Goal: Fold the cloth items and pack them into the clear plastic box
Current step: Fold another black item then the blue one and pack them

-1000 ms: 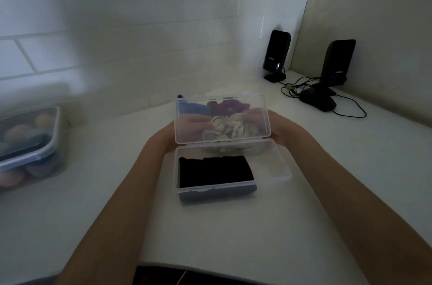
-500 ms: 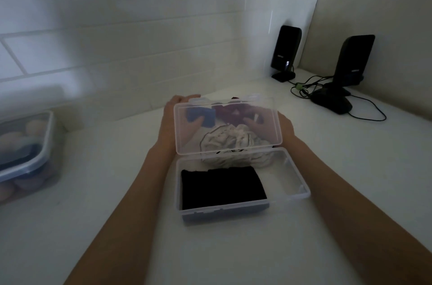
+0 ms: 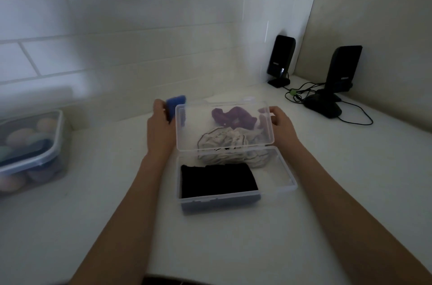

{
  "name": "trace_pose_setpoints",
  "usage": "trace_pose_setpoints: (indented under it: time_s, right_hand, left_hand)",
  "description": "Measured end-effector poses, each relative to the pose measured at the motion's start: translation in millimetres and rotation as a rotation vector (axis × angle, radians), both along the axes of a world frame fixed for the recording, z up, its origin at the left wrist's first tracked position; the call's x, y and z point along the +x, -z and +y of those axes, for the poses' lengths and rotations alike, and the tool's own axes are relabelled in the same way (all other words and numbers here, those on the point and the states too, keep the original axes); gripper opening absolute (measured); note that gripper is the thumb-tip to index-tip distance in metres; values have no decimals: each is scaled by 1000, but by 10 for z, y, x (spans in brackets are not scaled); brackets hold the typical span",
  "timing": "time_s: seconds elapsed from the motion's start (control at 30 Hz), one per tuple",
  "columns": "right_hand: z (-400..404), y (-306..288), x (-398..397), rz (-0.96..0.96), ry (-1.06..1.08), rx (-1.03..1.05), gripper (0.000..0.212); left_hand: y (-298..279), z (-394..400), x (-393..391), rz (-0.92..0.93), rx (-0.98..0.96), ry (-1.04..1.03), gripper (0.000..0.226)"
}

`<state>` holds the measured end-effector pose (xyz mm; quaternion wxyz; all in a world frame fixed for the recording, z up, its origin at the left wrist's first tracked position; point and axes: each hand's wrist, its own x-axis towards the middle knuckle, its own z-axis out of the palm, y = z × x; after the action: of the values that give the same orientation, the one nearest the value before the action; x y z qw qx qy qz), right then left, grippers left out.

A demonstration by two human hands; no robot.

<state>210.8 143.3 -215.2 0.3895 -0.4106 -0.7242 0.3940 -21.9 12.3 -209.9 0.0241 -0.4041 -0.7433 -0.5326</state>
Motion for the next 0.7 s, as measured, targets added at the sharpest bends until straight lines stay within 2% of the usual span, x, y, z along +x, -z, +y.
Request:
trace_pose_setpoints:
  time_s: [0.07,0.13,0.23,0.3,0.47,0.57,0.7]
  right_hand:
    - [-44,57,131,98,63,-9,13]
    - [-127,67,195,140,102,-17,17]
    - [-310,25,274,185,158,23,22]
    - [-441,-27,301,207,209,77,24]
    - [-905,-223,325,293,146,235,19]
    - [-1141,-303,372,355,22,271,14]
    - [-1182,-388,518,307,-157,144,23]
  left_hand:
    - [-32,-137,-1,-181,166,-78,27]
    - [-63,-283,41,-212,278,-184,34]
    - [-138,-496,182,-108,373,-408,33]
    - [-212,-637,313,-53,415,-462,33]
    - [-428,-835,766,-29,465,-252,28]
    - [-506,-832,1119,-41,338,1,30]
    - [-628,-703,1360,-35,140,298,18]
